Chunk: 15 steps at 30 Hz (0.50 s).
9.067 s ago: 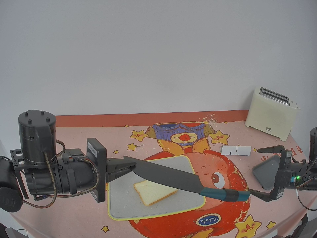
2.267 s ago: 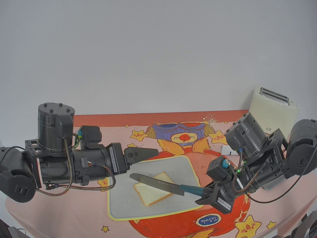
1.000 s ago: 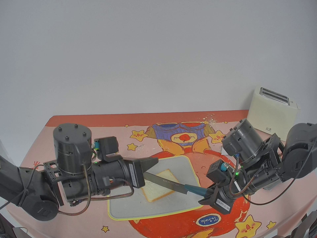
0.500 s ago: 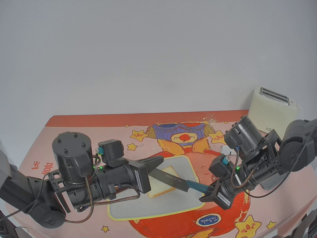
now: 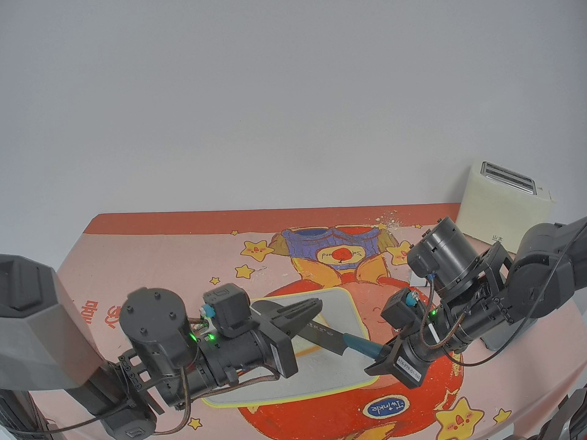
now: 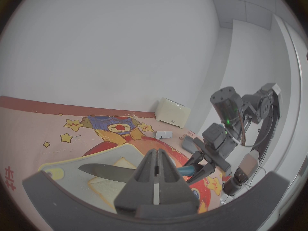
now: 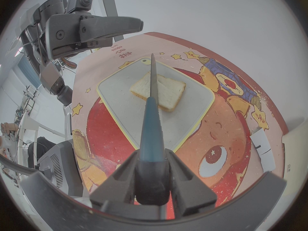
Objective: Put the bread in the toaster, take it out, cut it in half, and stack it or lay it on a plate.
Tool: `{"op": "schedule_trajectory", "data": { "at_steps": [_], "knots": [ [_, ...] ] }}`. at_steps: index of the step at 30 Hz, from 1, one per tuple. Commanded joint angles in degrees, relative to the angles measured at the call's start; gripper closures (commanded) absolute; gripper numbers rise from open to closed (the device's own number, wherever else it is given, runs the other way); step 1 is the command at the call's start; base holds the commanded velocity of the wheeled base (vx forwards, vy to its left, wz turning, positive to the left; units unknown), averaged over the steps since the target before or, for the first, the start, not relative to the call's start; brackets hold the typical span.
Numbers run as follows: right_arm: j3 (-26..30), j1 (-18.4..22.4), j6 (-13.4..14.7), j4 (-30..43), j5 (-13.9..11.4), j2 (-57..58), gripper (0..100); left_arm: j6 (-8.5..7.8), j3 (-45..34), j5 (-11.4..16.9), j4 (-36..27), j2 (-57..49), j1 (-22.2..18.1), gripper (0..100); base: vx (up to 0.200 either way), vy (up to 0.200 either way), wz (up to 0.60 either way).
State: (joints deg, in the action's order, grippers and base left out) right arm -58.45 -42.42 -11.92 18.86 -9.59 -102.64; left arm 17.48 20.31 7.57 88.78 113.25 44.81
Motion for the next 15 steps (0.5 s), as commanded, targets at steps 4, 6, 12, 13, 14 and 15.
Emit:
{"op": "schedule_trajectory", "data": {
  "at_steps": [4,6,12,13,14,15],
  "knots": [
    [-0.17,-0.29,0.06,0.3,-0.07,-0.98,100,-0.69,-0.62,-0.01,0.69,2.94,0.45,100,0.0,0.0,0.0],
    [-0.17,-0.29,0.06,0.3,-0.07,-1.07,100,-0.87,-0.53,-0.01,0.78,3.03,0.45,100,0.0,0.0,0.0],
    [-0.61,-0.56,0.06,0.3,-0.07,-1.77,100,-2.01,0.52,0.34,0.95,3.03,1.42,100,0.0,0.0,0.0],
    [-0.61,-0.91,0.15,0.21,-0.07,-1.77,100,-2.01,0.87,0.78,0.95,3.03,1.51,100,0.0,0.0,0.0],
    [-0.78,-0.99,0.15,0.21,-0.07,-1.86,100,-2.01,1.14,1.22,0.95,3.03,1.51,100,0.0,0.0,0.0],
    [-1.14,-0.99,0.15,0.21,-0.07,-2.21,100,-2.1,1.58,1.66,0.95,3.03,1.51,100,0.0,0.0,0.0]
  ]
}}
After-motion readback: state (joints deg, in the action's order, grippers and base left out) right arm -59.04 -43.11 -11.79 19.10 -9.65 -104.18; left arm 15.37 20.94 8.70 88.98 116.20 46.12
